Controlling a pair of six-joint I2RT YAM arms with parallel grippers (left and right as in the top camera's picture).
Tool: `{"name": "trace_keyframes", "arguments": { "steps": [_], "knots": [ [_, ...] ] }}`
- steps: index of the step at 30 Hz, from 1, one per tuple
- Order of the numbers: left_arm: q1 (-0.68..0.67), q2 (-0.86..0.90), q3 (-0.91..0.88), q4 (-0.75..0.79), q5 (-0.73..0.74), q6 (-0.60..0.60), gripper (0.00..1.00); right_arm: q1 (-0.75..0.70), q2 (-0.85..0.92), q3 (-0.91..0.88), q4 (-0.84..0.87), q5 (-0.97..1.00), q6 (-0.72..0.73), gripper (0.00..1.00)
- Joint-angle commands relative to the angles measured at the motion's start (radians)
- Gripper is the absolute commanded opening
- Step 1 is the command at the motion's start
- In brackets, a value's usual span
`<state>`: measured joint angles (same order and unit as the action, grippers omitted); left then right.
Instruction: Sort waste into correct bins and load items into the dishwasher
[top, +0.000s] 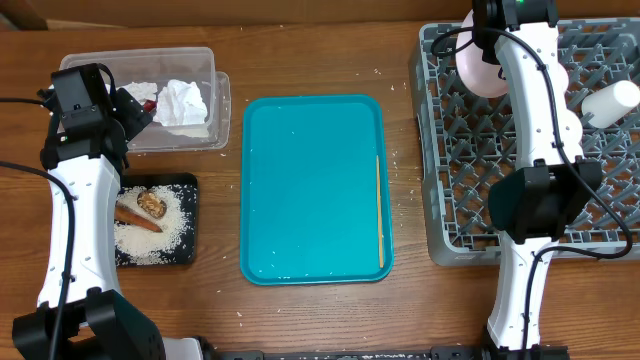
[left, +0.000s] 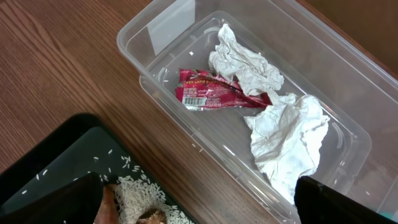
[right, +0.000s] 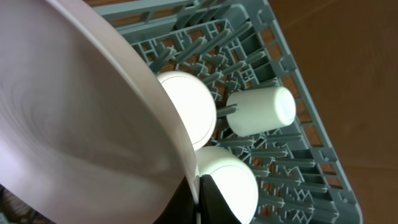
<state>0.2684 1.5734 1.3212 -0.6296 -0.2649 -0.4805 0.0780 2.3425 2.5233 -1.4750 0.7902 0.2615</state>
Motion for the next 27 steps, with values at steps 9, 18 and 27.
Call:
{"name": "trace_keyframes", "arguments": {
  "steps": [9,18,27],
  "knots": [
    [0.0,0.008,0.006,0.0,0.0,-0.018,0.99,0.041,-0.031,0.004,0.005,-0.055,0.003,0.05],
    [0.0,0.008,0.006,0.0,0.0,-0.017,1.0,0.07,-0.031,0.004,-0.026,-0.086,0.004,0.08],
    [0.0,0.008,0.006,0.0,0.0,-0.017,1.0,0.075,-0.032,0.009,-0.081,0.075,0.109,0.04]
  ]
}}
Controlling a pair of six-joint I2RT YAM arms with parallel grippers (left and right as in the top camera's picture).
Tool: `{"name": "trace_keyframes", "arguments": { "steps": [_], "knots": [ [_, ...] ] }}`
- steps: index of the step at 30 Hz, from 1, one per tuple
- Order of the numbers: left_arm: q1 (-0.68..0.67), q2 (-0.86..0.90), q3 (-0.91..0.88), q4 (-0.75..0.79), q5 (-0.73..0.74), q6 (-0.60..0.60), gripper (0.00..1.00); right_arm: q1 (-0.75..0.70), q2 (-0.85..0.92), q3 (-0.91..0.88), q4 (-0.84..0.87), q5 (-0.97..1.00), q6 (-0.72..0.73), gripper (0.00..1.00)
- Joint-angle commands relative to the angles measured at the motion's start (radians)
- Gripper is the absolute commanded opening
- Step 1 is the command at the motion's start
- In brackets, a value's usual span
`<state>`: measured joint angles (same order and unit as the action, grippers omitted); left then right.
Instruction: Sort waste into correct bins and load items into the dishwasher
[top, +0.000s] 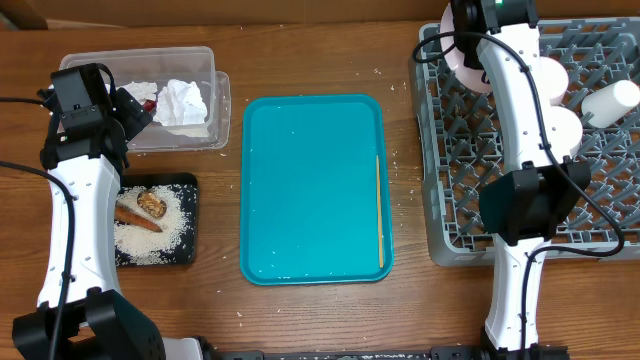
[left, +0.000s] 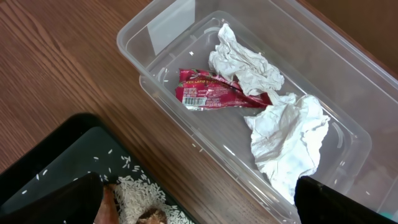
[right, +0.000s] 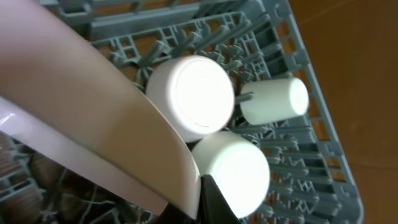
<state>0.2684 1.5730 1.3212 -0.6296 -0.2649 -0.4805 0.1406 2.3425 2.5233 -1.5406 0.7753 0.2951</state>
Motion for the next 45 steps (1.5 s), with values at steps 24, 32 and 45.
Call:
{"name": "trace_keyframes", "arguments": {
  "steps": [24,32,45],
  "knots": [
    [0.0,0.009,0.006,0.0,0.001,-0.017,1.0,-0.092,-0.046,0.011,0.051,0.121,0.099,0.04],
    [0.0,0.009,0.006,0.0,0.0,-0.017,1.0,-0.104,-0.042,0.009,0.05,0.042,0.099,0.04],
    [0.0,0.009,0.006,0.0,0.0,-0.017,1.0,-0.1,-0.042,0.002,0.034,-0.003,0.099,0.04]
  ]
}}
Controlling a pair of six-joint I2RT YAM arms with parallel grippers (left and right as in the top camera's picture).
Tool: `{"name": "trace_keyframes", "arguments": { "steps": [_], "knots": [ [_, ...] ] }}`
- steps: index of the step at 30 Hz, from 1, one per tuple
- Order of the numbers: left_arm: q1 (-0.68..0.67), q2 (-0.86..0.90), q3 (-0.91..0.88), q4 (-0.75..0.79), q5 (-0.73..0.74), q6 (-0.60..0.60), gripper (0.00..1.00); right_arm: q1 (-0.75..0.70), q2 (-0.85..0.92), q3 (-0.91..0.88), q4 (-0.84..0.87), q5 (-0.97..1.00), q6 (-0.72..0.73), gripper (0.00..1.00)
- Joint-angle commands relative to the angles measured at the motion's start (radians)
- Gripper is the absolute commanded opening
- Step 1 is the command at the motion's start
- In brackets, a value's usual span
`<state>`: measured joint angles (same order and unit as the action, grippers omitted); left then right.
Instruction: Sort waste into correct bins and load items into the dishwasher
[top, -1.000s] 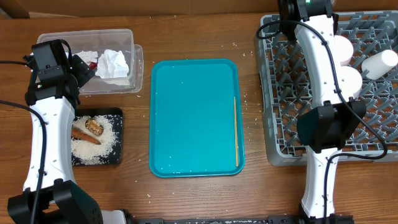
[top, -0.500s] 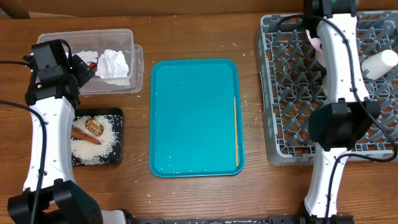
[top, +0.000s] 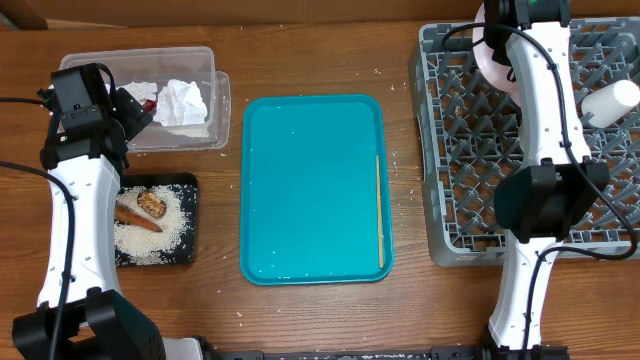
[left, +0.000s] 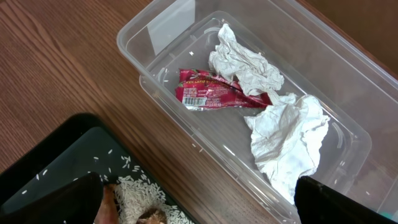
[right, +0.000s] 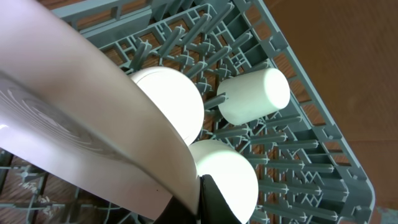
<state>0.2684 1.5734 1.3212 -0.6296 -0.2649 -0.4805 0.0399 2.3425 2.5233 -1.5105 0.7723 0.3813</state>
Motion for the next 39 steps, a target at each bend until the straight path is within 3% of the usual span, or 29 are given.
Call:
{"name": "trace_keyframes", "arguments": {
  "steps": [1,10,25,39],
  "knots": [
    [0.0,0.008,0.006,0.0,0.0,-0.017,1.0,0.002,-0.042,0.002,0.005,0.0,0.013,0.04],
    [0.0,0.008,0.006,0.0,0.0,-0.017,1.0,0.001,-0.042,0.002,-0.024,0.076,0.095,0.04],
    [0.0,0.008,0.006,0.0,0.0,-0.017,1.0,0.008,-0.04,0.002,-0.032,0.029,0.174,0.04],
    [0.0,0.008,0.006,0.0,0.001,-0.017,1.0,0.025,-0.039,0.002,-0.036,0.046,0.19,0.05]
  ]
}}
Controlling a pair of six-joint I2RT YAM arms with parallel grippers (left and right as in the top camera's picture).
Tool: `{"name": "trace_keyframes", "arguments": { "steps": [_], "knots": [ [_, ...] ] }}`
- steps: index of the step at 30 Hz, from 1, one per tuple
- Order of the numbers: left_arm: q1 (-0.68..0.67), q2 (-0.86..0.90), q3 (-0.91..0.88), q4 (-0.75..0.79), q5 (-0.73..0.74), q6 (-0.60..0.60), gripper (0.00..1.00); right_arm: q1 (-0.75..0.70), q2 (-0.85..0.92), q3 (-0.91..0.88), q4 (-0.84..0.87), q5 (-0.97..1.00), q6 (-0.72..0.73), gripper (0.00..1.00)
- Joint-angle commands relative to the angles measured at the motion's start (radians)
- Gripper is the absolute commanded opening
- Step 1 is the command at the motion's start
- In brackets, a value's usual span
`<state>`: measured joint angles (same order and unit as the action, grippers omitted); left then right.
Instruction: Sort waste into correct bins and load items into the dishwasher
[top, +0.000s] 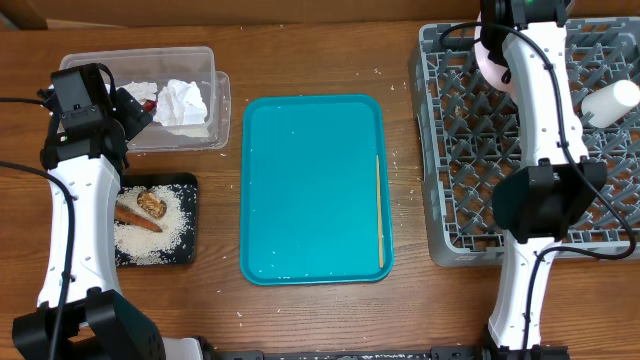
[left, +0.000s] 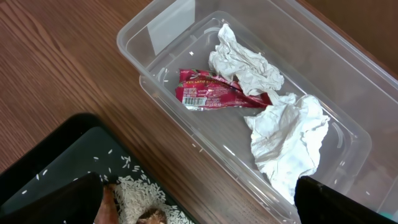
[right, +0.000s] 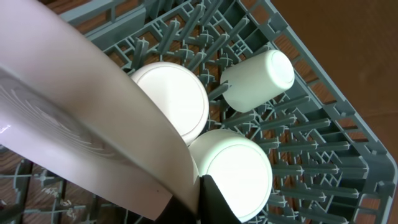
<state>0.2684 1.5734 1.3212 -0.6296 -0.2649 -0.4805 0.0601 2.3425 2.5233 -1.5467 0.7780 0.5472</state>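
Note:
My right gripper (right: 196, 186) is shut on the rim of a pale pink plate (right: 81, 118), held on edge above the back of the grey dishwasher rack (top: 460, 200). From overhead, part of the plate (top: 491, 62) shows beside the arm. Below it in the rack stand two upturned white cups (right: 171, 99) (right: 233, 168), with a third lying on its side (right: 258, 78). My left gripper (left: 199, 208) hangs open over the gap between the clear bin (left: 155, 31) and the black tray (left: 37, 174). A thin wooden chopstick (top: 379, 210) lies on the teal tray (top: 310, 190).
In the clear bin lie crumpled white tissues (left: 283, 134) and a red wrapper (left: 217, 96). The black tray (top: 185, 255) holds rice and food scraps (top: 145, 208). Crumbs dot the wooden table around the teal tray.
My right gripper has shifted slightly over the back of the rack with the plate still in it. The cups sit a little higher in its view. The left arm has not moved.
My right gripper has held the pink plate over the rack's back left throughout. It was nearer the left corner at the second moment, then further right over the rack's back row, and stays there now. The left gripper stayed open between the bin and black tray.

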Motion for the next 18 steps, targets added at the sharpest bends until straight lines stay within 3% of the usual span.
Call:
{"name": "trace_keyframes", "arguments": {
  "steps": [1,18],
  "knots": [
    [0.0,0.008,0.006,0.0,0.0,-0.017,1.0,0.005,-0.039,0.002,-0.002,0.055,0.026,0.05],
    [0.0,0.008,0.006,0.0,0.0,-0.017,1.0,0.025,-0.037,-0.103,0.039,0.101,0.038,0.05]
  ]
}}
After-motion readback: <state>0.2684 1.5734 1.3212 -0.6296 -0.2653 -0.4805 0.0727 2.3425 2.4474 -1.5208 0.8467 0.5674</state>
